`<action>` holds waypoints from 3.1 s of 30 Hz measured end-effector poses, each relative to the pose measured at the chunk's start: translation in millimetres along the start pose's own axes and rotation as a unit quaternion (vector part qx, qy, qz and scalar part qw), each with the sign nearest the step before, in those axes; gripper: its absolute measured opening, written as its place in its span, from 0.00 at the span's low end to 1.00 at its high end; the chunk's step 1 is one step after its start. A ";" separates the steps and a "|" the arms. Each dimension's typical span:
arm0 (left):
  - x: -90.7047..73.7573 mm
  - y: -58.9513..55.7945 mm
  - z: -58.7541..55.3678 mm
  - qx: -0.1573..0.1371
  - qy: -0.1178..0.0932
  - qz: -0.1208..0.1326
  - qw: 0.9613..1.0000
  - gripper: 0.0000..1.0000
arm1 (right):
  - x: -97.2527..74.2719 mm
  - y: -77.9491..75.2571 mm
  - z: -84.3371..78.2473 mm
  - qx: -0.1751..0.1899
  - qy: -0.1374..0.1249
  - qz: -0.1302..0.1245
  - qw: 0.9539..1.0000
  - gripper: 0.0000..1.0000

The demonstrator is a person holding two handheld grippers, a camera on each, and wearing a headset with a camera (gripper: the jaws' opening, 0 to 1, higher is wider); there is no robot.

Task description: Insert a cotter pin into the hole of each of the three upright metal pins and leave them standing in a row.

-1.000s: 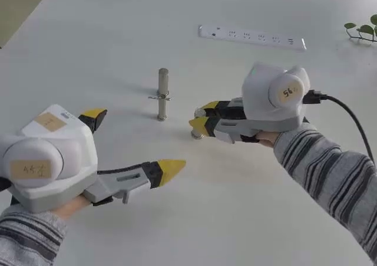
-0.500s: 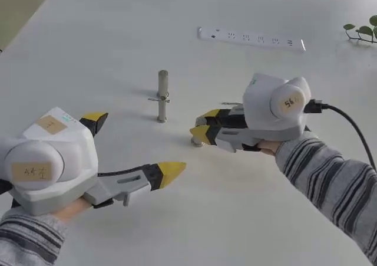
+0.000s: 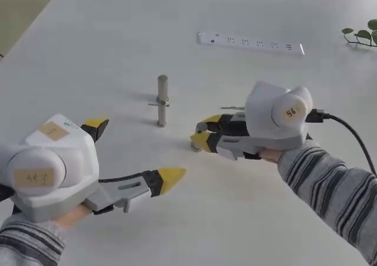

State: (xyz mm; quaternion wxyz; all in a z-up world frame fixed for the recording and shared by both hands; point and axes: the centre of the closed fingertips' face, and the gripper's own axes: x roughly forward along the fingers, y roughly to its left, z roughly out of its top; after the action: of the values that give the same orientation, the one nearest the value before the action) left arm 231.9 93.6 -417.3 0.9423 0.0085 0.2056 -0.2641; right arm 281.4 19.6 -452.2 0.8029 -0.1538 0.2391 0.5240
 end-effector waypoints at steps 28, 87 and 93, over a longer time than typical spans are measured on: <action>0.8 0.7 -1.1 0.001 0.004 0.006 1.000 0.96 | -38.4 -81.6 -33.6 -0.004 0.118 -0.037 0.992 0.19; 2.2 -14.0 -6.3 0.004 0.027 -0.030 0.999 0.77 | -32.3 -101.1 -54.8 -0.090 0.224 -0.009 0.970 0.00; 4.8 -17.9 -4.1 -0.001 0.031 -0.040 0.999 0.71 | -37.8 -84.9 -45.1 -0.111 0.202 -0.002 0.973 0.00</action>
State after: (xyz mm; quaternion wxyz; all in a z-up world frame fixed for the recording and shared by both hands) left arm 225.0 76.4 -421.3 0.9241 0.0076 0.2352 -0.3010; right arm 336.3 -66.1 -469.7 0.7168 -0.3455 0.3365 0.5035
